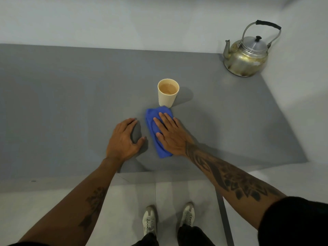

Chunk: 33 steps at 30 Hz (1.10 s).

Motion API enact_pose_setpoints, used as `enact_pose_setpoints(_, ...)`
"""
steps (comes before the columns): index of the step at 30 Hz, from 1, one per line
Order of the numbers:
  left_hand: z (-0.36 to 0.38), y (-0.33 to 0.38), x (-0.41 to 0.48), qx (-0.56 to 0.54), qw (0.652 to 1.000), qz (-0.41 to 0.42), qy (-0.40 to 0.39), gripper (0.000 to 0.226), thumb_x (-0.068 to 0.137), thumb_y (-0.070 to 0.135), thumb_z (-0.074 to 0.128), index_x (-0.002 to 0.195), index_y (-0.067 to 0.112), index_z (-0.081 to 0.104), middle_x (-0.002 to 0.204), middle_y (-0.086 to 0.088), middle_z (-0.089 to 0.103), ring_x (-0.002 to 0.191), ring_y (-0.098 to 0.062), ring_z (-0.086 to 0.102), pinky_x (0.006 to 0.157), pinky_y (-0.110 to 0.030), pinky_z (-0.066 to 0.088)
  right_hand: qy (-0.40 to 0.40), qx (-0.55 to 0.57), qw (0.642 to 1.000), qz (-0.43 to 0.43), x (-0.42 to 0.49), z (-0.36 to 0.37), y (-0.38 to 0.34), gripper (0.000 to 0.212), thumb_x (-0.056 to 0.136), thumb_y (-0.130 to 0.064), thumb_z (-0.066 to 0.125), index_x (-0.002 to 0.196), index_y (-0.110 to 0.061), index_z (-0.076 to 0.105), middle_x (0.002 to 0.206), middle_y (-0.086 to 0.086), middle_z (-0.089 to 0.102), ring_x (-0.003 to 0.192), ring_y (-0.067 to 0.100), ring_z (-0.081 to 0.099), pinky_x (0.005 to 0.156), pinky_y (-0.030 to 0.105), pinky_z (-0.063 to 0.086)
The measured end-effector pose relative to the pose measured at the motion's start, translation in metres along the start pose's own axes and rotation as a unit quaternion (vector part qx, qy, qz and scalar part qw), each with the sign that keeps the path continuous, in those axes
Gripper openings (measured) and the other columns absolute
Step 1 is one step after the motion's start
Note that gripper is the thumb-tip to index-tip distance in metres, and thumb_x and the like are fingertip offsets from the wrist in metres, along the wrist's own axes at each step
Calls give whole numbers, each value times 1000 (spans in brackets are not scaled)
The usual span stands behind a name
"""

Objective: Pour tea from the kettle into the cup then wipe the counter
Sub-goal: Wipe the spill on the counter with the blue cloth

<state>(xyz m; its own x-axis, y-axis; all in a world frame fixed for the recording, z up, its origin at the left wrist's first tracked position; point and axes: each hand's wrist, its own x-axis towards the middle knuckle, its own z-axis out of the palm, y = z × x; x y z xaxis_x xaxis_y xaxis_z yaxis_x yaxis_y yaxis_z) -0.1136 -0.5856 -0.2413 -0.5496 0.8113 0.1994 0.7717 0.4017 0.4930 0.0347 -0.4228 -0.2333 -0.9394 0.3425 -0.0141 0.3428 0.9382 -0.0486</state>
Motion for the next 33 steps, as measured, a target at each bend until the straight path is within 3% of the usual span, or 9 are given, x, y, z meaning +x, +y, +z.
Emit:
enact_pose_setpoints(4, -3, 2, -1, 10, 1000, 5, -5, 71, 82, 57, 54, 136, 10, 50, 141, -7, 50, 128, -24, 46, 110, -36, 38, -20, -21, 994, 104, -44, -5, 45, 62, 96, -42, 18, 150, -10, 22, 157, 17, 24, 144, 35, 27, 112, 53, 32)
enact_pose_setpoints(8, -4, 5, -1, 5, 1000, -1, -9, 74, 82, 59, 51, 136, 9, 49, 141, -8, 50, 128, -26, 46, 111, -39, 39, -29, 13, 971, 239, -16, -7, 26, 65, 96, -42, 12, 151, -7, 11, 159, 24, 12, 146, 43, 13, 117, 58, 15)
enact_pose_setpoints(11, -3, 4, -1, 6, 1000, -3, -9, 76, 81, 61, 50, 136, 9, 49, 141, -9, 50, 128, -25, 47, 110, -38, 38, -25, 11, 988, 149, -10, -5, -14, 65, 94, -41, 12, 151, -10, 14, 158, 23, 16, 145, 43, 17, 116, 59, 18)
enact_pose_setpoints(14, -3, 4, -2, 6, 1000, -3, -6, 76, 81, 61, 49, 136, 9, 49, 141, -9, 50, 128, -25, 46, 110, -36, 36, -26, 2, 999, 28, -42, -5, 1, 60, 96, -40, 20, 150, -14, 19, 159, 17, 21, 146, 36, 21, 115, 54, 24)
enact_pose_setpoints(18, -1, 4, -1, 8, 1000, 3, -1, 74, 82, 59, 49, 137, 9, 49, 142, -7, 49, 129, -24, 45, 111, -38, 37, -40, -2, 988, 146, -46, -10, 53, 63, 96, -41, 17, 151, -11, 18, 158, 20, 18, 145, 39, 20, 113, 58, 27)
enact_pose_setpoints(21, 1, 1, -1, 10, 1000, 9, 6, 73, 83, 60, 50, 136, 10, 49, 141, -6, 49, 129, -24, 45, 111, -38, 38, -56, 7, 980, 192, -4, -12, 57, 62, 99, -40, 21, 152, -12, 6, 161, 20, 6, 147, 40, 8, 118, 57, 13)
enact_pose_setpoints(23, 1, 1, -1, 8, 1000, 13, 7, 72, 83, 59, 51, 137, 11, 49, 141, -6, 49, 129, -23, 45, 111, -35, 36, -57, 7, 981, 183, 8, -12, 52, 62, 99, -39, 22, 152, -13, 4, 161, 19, 3, 148, 39, 5, 117, 57, 10)
enact_pose_setpoints(27, 2, 0, 0, 7, 1000, 4, 0, 73, 82, 58, 54, 138, 11, 48, 143, -6, 48, 130, -23, 44, 111, -36, 37, -26, -10, 986, 164, -27, -4, 24, 64, 94, -40, 15, 150, -9, 17, 158, 22, 18, 144, 43, 19, 114, 61, 23)
enact_pose_setpoints(33, -1, 1, 0, -7, 1000, 2, 0, 72, 79, 54, 58, 135, 8, 52, 138, -10, 53, 126, -24, 49, 108, -38, 42, -13, 20, 1000, 16, 13, -1, -30, 61, 94, -39, 19, 149, -12, 23, 157, 18, 25, 144, 38, 25, 113, 57, 27)
